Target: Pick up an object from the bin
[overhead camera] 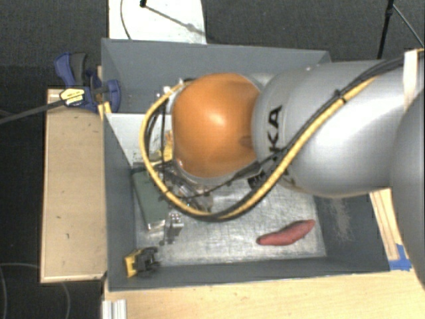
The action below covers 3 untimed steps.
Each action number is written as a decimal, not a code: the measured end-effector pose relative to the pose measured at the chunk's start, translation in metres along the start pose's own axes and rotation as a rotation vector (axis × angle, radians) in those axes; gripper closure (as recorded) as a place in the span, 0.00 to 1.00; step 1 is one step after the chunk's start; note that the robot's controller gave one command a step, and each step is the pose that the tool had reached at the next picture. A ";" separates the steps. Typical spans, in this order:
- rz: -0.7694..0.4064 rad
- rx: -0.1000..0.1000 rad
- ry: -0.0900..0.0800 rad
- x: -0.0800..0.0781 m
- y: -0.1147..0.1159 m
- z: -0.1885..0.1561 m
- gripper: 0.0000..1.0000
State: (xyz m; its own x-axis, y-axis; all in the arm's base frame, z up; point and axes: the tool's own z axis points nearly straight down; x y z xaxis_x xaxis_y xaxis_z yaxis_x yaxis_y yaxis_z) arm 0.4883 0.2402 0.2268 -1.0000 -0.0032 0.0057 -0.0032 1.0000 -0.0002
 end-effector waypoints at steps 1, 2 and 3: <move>0.005 -0.002 -0.008 -0.002 -0.001 -0.004 0.00; -0.327 0.000 -0.004 -0.009 0.007 0.115 1.00; -0.321 0.000 -0.006 -0.010 0.007 0.114 1.00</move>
Offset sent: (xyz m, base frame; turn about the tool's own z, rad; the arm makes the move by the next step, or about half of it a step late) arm 0.0088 0.0072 -0.1144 -0.3297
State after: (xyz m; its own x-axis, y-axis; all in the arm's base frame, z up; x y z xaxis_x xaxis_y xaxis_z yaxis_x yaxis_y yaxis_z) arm 0.4975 0.2475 0.1128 -0.9480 -0.3184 0.0000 -0.3184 0.9480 0.0008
